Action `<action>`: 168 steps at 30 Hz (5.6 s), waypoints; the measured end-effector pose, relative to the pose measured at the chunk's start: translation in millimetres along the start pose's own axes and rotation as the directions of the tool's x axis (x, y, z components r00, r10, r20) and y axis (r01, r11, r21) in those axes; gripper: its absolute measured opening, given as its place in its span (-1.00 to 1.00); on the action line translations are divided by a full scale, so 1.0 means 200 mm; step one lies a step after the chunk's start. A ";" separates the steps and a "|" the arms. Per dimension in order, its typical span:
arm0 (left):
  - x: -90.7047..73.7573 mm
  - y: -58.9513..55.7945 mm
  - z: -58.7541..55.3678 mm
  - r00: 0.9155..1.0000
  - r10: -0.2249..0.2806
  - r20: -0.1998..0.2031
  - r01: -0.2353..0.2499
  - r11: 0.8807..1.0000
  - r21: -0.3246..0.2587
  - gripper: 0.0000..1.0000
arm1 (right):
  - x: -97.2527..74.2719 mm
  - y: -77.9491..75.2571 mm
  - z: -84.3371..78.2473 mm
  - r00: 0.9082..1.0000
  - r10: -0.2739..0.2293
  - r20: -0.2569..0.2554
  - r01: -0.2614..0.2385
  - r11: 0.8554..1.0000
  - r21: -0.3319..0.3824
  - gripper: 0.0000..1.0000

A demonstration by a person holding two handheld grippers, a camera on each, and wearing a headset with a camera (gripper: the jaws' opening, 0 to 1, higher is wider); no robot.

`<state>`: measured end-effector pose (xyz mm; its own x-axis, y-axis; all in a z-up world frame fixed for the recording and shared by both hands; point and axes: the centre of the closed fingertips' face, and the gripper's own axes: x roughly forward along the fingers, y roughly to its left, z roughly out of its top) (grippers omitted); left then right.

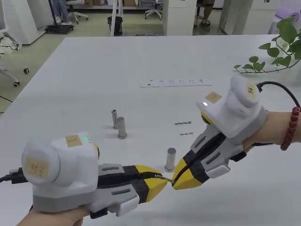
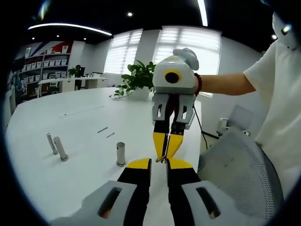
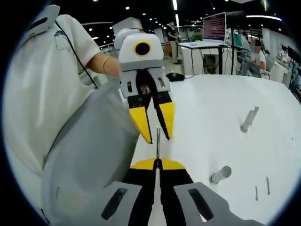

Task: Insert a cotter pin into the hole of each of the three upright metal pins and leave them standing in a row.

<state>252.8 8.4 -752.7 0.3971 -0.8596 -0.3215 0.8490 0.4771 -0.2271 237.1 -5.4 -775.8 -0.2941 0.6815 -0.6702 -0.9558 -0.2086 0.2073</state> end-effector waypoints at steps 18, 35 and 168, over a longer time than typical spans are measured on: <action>0.03 0.17 -0.04 0.986 0.168 0.010 -0.168 0.986 -0.008 -0.43 | -0.13 -0.17 -0.19 0.974 -0.154 -0.165 0.157 0.988 0.003 -0.95; 0.19 0.29 -0.10 0.962 0.273 -0.011 -0.273 0.961 -0.041 -0.41 | -0.20 -0.33 -0.31 0.933 -0.233 -0.274 0.242 0.970 0.001 -0.95; 0.50 0.43 -0.18 0.947 0.319 -0.043 -0.319 0.948 0.000 -0.76 | -0.13 -0.48 -0.30 0.902 -0.223 -0.371 0.228 0.973 -0.031 -0.89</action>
<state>352.7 -29.6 -838.3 0.6316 -0.6542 -0.4160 0.6779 0.7264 -0.1132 336.5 -44.9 -820.8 -0.0527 0.4009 -0.9146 -0.9972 -0.0697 0.0269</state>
